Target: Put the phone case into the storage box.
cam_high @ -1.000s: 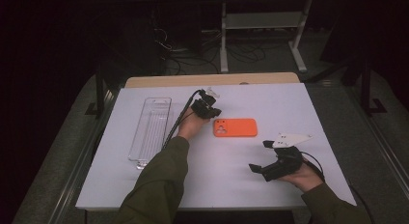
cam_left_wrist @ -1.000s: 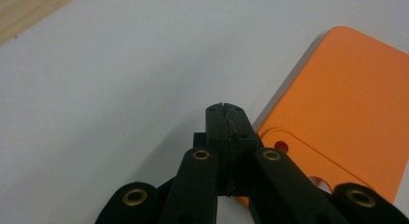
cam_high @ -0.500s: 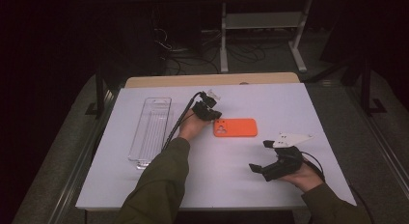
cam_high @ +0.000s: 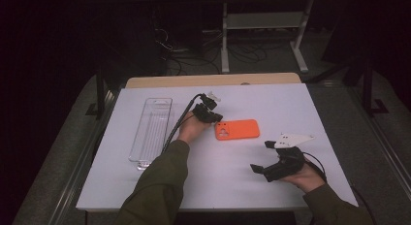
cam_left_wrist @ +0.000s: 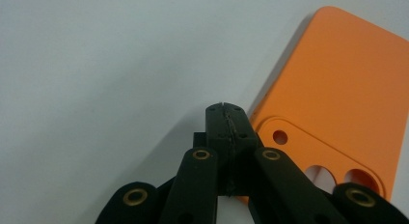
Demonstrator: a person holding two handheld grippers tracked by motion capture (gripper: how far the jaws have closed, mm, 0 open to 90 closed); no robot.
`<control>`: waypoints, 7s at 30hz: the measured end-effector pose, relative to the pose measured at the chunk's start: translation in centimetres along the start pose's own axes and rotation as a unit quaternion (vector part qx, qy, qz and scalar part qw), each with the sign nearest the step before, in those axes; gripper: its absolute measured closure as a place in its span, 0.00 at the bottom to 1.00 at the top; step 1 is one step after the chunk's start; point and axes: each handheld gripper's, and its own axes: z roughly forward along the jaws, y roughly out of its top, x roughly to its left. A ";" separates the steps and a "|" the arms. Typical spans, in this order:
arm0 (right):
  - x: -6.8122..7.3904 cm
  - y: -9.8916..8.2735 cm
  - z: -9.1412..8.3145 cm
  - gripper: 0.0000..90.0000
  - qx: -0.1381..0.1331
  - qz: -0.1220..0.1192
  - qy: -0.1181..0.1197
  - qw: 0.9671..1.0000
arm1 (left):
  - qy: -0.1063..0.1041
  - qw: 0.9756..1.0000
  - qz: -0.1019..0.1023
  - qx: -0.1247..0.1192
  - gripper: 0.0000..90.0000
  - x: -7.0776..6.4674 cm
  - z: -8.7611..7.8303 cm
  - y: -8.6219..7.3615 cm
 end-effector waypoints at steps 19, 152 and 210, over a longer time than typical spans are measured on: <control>0.1 0.0 0.0 0.00 0.000 -0.001 -0.004 1.000 | -0.040 0.999 -0.017 0.000 1.00 -2.6 -1.6 -2.4; 0.0 0.3 -0.1 0.00 0.004 0.027 -0.040 0.999 | -0.091 0.988 0.043 -0.118 0.00 -9.1 -11.5 -10.3; -2.9 3.3 0.8 0.00 0.025 0.079 -0.147 0.986 | -0.086 0.987 0.052 -0.122 0.00 -8.9 -11.4 -10.4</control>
